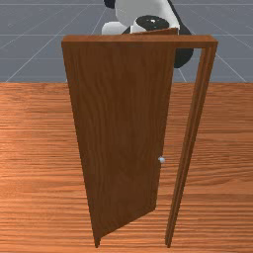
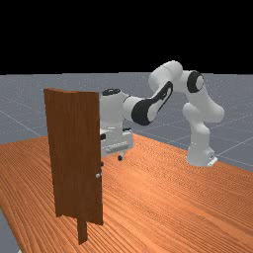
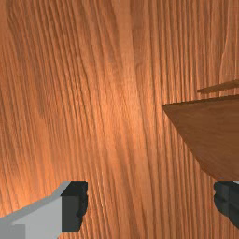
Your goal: Close the door
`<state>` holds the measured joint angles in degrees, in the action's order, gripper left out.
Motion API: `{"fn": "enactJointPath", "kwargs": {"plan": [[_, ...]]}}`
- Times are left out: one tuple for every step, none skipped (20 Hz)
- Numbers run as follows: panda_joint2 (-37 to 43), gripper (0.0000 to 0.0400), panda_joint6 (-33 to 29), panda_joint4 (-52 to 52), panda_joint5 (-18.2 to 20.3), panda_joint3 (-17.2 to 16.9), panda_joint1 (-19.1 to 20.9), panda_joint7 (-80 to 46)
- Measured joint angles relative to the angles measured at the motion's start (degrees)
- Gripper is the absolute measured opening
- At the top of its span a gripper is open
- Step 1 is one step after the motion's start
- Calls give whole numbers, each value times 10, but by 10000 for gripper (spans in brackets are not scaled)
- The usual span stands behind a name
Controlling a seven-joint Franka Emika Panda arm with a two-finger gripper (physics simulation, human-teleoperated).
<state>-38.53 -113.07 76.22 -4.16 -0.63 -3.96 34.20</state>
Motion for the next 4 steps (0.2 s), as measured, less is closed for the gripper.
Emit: {"fn": "enactJointPath", "kwargs": {"plan": [[-24,400,19,-42,3,-2,-1,-15],[-51,400,38,-87,5,-3,-1,-17],[-89,400,68,-154,8,-4,-2,-31],[-146,400,114,-259,9,-3,0,-26]]}}
